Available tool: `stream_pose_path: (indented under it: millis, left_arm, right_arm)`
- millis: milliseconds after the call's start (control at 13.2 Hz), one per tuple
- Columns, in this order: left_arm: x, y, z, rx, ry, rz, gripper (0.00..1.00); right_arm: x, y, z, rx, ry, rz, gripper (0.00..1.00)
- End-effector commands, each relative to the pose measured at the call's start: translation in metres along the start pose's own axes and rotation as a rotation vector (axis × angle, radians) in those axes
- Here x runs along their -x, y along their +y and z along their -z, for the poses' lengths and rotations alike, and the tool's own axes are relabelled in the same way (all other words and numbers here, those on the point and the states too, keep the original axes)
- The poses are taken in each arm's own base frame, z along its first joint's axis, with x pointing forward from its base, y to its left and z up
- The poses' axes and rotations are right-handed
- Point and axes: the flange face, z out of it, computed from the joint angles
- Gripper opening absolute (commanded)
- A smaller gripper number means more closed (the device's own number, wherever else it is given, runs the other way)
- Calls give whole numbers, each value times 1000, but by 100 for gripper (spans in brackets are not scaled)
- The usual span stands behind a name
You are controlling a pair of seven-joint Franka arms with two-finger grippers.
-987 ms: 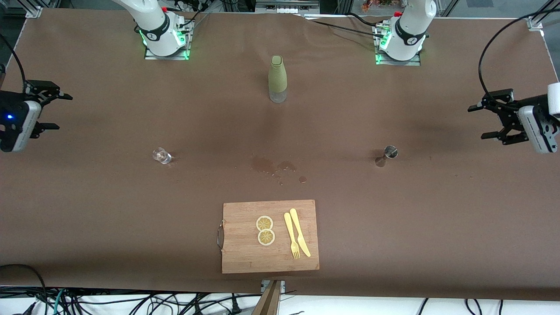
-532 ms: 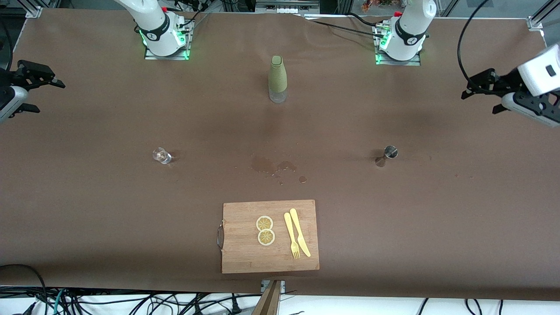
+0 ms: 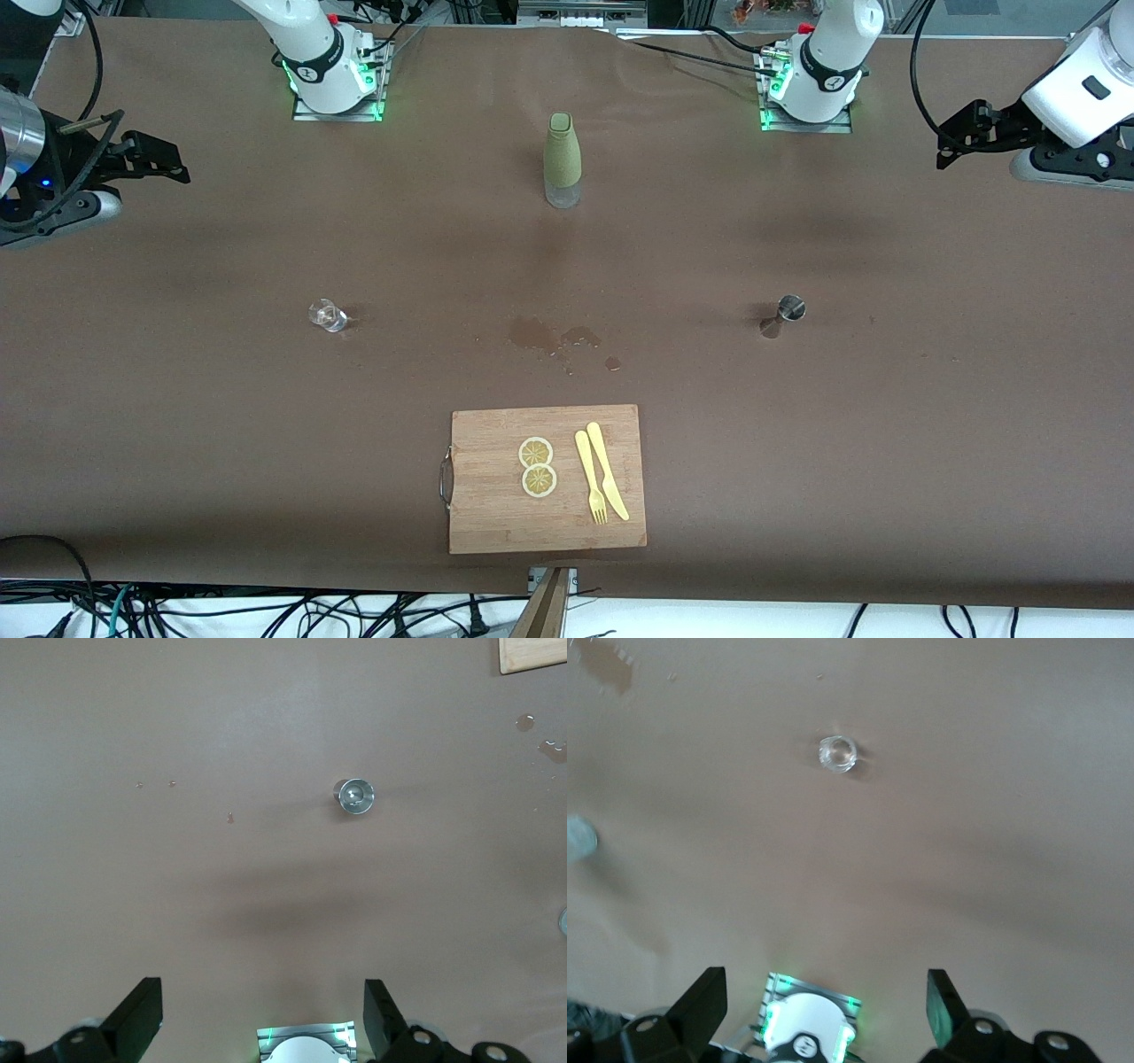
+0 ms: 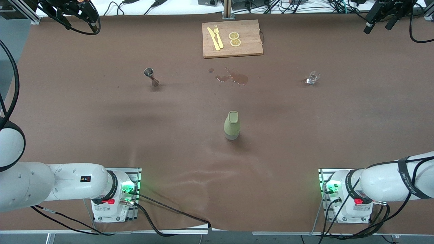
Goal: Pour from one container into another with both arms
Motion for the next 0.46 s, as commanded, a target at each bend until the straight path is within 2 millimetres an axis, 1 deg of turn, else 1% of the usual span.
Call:
stream_pose_path:
  millis: [0,76,228,304,380]
  left_arm:
    - [-1,2,6,-15,-4,36,100]
    - [-1,3,6,-13,-4,53,100]
    - [-1,2,6,-11,-4,70,100]
    - [0,1,7,-10,-1,91,100]
    - [0,1,7,-8,-1,97,100]
  right_arm:
    - [9,-6,7,19,59,-193,100]
    - [16,8,14,14,81,-237,100]
    - [17,23,16,4,116,-274,100]
    - [13,37,11,11,139,-293,100]
    - [10,45,8,23,179,-289,100]
